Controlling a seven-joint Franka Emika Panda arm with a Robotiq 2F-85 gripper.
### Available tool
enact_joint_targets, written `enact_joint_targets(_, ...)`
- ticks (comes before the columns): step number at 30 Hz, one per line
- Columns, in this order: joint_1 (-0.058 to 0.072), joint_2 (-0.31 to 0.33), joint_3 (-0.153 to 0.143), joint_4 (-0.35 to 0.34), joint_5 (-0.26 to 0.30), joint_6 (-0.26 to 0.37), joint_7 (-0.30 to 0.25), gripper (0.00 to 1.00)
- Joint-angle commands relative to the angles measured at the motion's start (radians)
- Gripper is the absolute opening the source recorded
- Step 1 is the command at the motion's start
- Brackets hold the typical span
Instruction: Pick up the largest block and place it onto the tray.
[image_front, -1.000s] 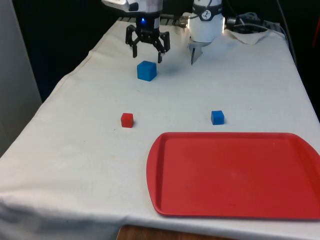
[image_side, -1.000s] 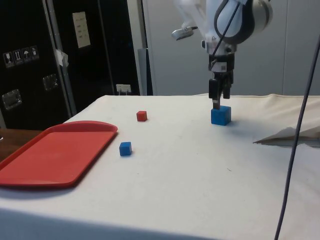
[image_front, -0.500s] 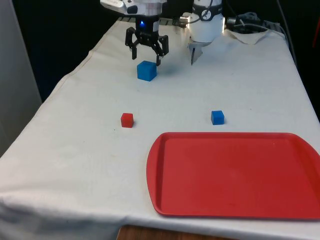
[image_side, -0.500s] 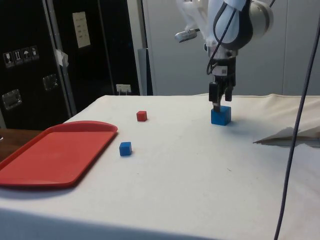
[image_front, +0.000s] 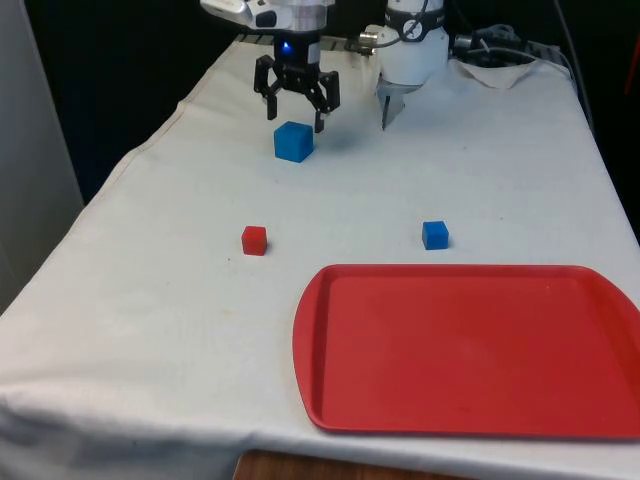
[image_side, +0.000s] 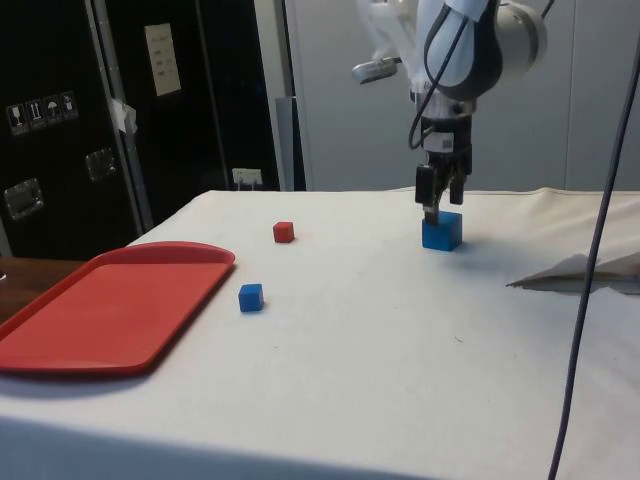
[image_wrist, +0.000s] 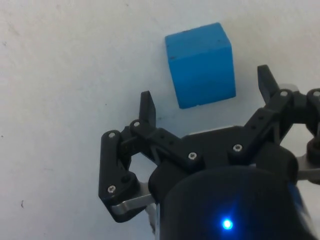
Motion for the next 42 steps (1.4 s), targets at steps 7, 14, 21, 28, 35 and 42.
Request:
enact_joint_targets(7, -0.004, 0.004, -0.020, 0.008, 0.004, 0.000, -0.024, 1.00)
enact_joint_targets(14, -0.006, -0.012, 0.006, -0.010, 0.044, 0.011, -0.037, 1.00)
enact_joint_targets(21, -0.004, 0.002, 0.007, -0.006, 0.034, 0.010, -0.023, 1.00)
enact_joint_targets(28, -0.004, 0.021, 0.018, -0.009, 0.044, 0.005, -0.021, 1.00)
enact_joint_targets(35, -0.004, 0.046, 0.026, 0.010, 0.037, -0.003, -0.013, 1.00)
enact_joint_targets(42, -0.012, 0.077, 0.057, 0.037, 0.049, -0.019, -0.005, 1.00)
